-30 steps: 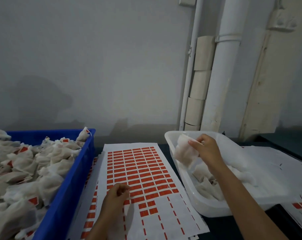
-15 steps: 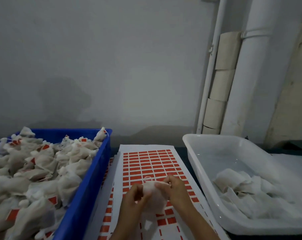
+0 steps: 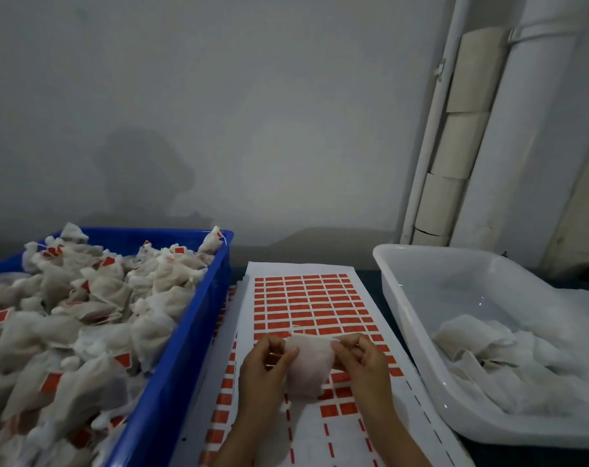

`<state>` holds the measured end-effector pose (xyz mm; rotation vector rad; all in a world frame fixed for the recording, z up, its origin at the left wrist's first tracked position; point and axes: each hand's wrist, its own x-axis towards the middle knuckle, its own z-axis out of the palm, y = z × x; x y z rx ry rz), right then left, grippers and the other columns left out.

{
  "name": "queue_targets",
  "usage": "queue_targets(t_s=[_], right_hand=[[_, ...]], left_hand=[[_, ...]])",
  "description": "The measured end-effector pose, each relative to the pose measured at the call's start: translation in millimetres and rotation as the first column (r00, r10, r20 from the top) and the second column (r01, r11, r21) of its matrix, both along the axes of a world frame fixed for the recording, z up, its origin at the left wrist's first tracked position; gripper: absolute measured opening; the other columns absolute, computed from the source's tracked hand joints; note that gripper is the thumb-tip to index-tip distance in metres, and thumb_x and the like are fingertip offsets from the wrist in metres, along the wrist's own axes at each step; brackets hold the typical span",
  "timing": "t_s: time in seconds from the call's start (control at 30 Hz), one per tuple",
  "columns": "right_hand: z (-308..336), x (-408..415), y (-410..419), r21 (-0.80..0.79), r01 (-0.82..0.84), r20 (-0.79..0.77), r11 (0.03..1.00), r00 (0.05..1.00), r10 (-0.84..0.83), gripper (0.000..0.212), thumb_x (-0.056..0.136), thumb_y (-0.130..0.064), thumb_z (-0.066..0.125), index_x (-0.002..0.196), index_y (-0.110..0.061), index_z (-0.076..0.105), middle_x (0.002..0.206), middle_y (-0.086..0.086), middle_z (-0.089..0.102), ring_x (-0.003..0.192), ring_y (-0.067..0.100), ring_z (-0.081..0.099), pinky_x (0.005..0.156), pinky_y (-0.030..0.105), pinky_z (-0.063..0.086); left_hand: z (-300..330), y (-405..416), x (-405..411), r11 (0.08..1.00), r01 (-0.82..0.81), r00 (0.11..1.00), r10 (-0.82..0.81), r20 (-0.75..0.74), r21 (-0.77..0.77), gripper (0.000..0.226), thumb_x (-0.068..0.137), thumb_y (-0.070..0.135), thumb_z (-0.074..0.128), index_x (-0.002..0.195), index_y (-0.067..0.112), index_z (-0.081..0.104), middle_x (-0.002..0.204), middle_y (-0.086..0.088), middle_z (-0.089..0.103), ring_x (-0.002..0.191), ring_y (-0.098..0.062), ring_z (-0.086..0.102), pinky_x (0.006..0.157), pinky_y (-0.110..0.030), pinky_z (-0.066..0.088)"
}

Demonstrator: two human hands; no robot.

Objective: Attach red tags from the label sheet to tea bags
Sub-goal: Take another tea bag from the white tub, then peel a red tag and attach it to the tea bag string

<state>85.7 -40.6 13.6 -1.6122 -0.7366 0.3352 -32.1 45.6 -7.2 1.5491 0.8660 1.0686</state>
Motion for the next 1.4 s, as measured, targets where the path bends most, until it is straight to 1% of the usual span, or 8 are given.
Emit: queue_targets(t_s=[0.2,0.37,0.63,0.77,0.87,0.97,1.17,1.4], right_hand=[[2,-7,-2,0.100,0.108,0.068,0.989,0.991,-0.115,0.003,0.087,-0.034,0.055,0.089,-0.032,0.053,0.092,-0.022,0.060,0.084,0.007,0.062,0.075,0.017,0.048],[1,-23,-4,0.099,-0.136,0.069,0.986,0.989,0.130,0.027,0.078,-0.050,0.051,0.098,-0.031,0.056,0.097,-0.020,0.065,0.090,0.007,0.065,0.073,0.014,0.052],[-1,-32,-9,0.096,-0.301,0.037,0.949,0.954,0.298,0.036,0.075,-0.055,0.060,0.104,-0.035,0.053,0.098,-0.025,0.064,0.095,-0.002,0.062,0.074,0.012,0.051],[-2,-29,-8,0.111,-0.187,0.083,0.976,0.981,0.178,0.019,0.081,-0.042,0.057,0.092,-0.027,0.058,0.087,-0.020,0.066,0.086,0.002,0.064,0.069,0.010,0.051],[-2,-24,-7,0.117,-0.189,0.046,0.975,0.982,0.185,0.006,0.087,-0.027,0.057,0.085,-0.023,0.061,0.081,-0.010,0.068,0.083,0.009,0.066,0.072,0.017,0.054],[-2,-24,-8,0.119,-0.212,0.011,0.970,0.977,0.212,0.008,0.087,-0.026,0.056,0.089,-0.021,0.063,0.086,-0.009,0.068,0.086,0.011,0.066,0.078,0.019,0.054],[-2,-22,-8,0.139,-0.156,-0.030,0.978,0.986,0.161,0.011,0.088,-0.025,0.054,0.086,-0.021,0.064,0.082,-0.011,0.069,0.081,0.007,0.066,0.069,0.013,0.054],[-1,-13,-9,0.140,-0.011,-0.122,0.990,0.992,0.028,0.015,0.089,-0.024,0.053,0.082,-0.022,0.065,0.072,-0.016,0.069,0.072,0.000,0.066,0.051,0.008,0.049]], left_hand=[[8,-6,-3,0.996,-0.091,0.995,0.091,0.035,0.012,0.007,0.083,0.030,0.064,0.085,0.025,0.059,0.087,0.025,0.061,0.080,-0.007,0.061,0.048,-0.001,0.042],[12,-18,-7,1.000,-0.007,0.996,0.007,0.092,-0.006,0.015,0.076,0.037,0.068,0.087,0.028,0.061,0.086,0.017,0.065,0.081,-0.014,0.066,0.053,-0.013,0.049],[18,-27,-8,0.908,0.194,0.981,-0.190,-0.048,0.370,0.017,0.082,0.032,0.058,0.096,0.041,0.058,0.106,0.031,0.057,0.104,0.006,0.054,0.079,-0.002,0.044],[14,-28,-5,0.945,0.224,0.972,-0.236,0.023,0.239,0.018,0.079,0.041,0.061,0.097,0.048,0.059,0.102,0.031,0.061,0.098,0.001,0.060,0.068,-0.006,0.048],[15,-22,-3,0.995,0.075,0.997,-0.076,-0.002,0.070,0.064,0.055,0.066,0.069,0.112,0.056,0.041,0.107,0.044,0.049,0.099,0.011,0.054,0.057,-0.003,0.043],[13,-14,-6,0.996,0.084,0.996,-0.084,-0.032,-0.007,0.084,0.051,0.064,0.073,0.120,0.053,0.026,0.109,0.044,0.039,0.094,0.010,0.050,0.065,-0.002,0.041],[9,-16,-4,0.967,0.154,0.988,-0.151,0.031,-0.203,0.052,0.065,0.036,0.078,0.109,0.031,0.051,0.107,0.016,0.058,0.090,-0.011,0.060,0.058,-0.013,0.052],[12,-13,-4,0.979,-0.013,0.999,0.005,-0.038,-0.201,0.034,0.074,0.038,0.071,0.100,0.031,0.051,0.106,0.017,0.054,0.090,-0.013,0.057,0.070,-0.019,0.046]])
